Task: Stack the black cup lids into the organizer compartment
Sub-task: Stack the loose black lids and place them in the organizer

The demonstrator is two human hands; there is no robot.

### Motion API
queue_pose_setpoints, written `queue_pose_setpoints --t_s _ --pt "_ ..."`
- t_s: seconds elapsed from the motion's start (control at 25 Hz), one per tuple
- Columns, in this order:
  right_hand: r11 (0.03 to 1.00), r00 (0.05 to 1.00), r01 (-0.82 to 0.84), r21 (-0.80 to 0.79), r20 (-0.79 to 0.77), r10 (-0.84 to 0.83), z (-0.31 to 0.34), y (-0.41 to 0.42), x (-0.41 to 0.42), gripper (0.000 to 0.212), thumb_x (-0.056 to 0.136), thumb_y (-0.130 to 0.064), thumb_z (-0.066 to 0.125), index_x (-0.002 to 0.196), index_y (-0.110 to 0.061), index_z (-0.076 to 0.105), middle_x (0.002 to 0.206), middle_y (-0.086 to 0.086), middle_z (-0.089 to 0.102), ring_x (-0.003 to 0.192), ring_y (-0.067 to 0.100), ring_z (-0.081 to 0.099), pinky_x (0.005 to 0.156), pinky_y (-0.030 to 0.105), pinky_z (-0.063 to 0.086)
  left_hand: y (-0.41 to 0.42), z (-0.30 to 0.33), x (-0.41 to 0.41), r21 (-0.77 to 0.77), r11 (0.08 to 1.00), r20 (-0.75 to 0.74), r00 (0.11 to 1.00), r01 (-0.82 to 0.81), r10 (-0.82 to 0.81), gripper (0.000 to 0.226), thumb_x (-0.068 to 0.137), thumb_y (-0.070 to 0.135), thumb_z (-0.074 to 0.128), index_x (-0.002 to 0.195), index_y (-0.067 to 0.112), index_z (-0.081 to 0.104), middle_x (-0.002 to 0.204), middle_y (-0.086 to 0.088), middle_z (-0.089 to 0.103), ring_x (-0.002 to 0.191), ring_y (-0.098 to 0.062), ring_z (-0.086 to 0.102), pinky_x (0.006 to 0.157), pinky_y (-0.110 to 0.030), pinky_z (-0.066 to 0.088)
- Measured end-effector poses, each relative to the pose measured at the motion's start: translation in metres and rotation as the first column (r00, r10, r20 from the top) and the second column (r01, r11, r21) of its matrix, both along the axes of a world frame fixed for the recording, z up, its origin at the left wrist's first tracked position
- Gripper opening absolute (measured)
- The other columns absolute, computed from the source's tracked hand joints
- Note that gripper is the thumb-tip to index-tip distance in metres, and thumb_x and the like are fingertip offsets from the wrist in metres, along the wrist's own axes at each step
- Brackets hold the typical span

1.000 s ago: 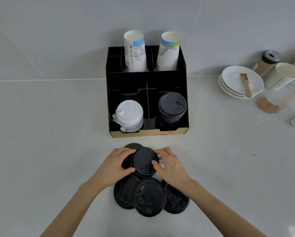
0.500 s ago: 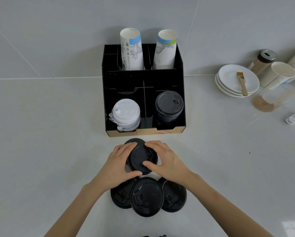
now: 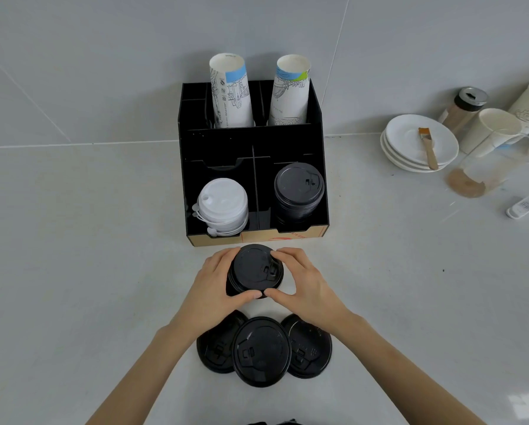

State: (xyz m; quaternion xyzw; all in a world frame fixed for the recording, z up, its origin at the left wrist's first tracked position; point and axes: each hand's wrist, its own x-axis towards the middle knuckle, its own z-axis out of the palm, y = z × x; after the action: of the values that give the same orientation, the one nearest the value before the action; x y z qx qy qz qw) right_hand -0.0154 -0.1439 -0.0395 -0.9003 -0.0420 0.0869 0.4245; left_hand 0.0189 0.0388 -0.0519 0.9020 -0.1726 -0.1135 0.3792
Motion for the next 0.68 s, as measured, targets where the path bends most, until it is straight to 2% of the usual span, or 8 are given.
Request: queue_pose_setpoints --t_s 0.12,0.28,0.36,0.48,0.68 --pt "1.000 0.999 0.022 0.006 0.032 -0.023 0.008 -0.006 0.004 0.058 0.078 -0.024 0.066 0.129 -0.013 0.039 0.132 0.002 0.042 0.115 0.006 0.041 0.089 -0.008 0.017 -0.005 0.006 0.004 -0.029 1.000 -0.029 1.000 0.004 -0.005 0.073 0.068 0.045 0.069 0.129 0.033 0.031 0.122 0.017 0.034 0.114 0.000 0.031 0.099 -0.024 0.025" --pt "1.000 0.995 0.019 -0.012 0.102 -0.018 0.025 -0.024 0.014 0.057 0.077 -0.019 0.067 0.127 -0.012 0.041 0.130 0.003 0.047 0.111 0.004 0.041 0.087 -0.011 0.017 -0.013 0.019 0.015 -0.065 0.997 -0.017 0.999 0.040 -0.041 0.070 0.070 0.042 0.068 0.129 0.032 0.032 0.123 0.015 0.038 0.117 -0.004 0.035 0.099 -0.025 0.029" --pt "0.999 0.991 0.036 -0.020 0.129 -0.034 0.033 -0.032 0.020 0.057 0.078 -0.018 0.067 0.128 -0.012 0.040 0.133 0.003 0.047 0.109 0.003 0.039 0.088 -0.010 0.017 -0.022 0.027 0.023 -0.057 0.997 0.010 0.999 0.049 -0.048 0.069 0.071 0.041 0.068 0.130 0.027 0.032 0.128 0.007 0.041 0.119 -0.009 0.037 0.100 -0.026 0.029" --pt "0.998 0.985 0.058 -0.027 0.167 -0.052 0.044 -0.043 0.031 0.056 0.078 -0.016 0.066 0.128 -0.012 0.040 0.134 0.005 0.046 0.113 0.008 0.043 0.090 -0.007 0.021 -0.038 0.038 0.038 -0.053 0.997 0.071 0.996 0.059 -0.055 0.068 0.073 0.038 0.067 0.130 0.024 0.032 0.133 0.001 0.040 0.121 -0.011 0.034 0.099 -0.025 0.028" --pt "0.995 0.974 0.083 -0.057 0.216 -0.068 0.060 -0.061 0.057 0.051 0.078 -0.014 0.065 0.124 -0.012 0.043 0.137 0.006 0.044 0.122 0.018 0.044 0.099 0.013 0.027 -0.060 0.050 0.066 -0.023 1.000 0.146 0.989 0.012 -0.009 0.069 0.072 0.040 0.066 0.130 0.022 0.033 0.129 -0.002 0.037 0.120 -0.013 0.030 0.096 -0.022 0.024"
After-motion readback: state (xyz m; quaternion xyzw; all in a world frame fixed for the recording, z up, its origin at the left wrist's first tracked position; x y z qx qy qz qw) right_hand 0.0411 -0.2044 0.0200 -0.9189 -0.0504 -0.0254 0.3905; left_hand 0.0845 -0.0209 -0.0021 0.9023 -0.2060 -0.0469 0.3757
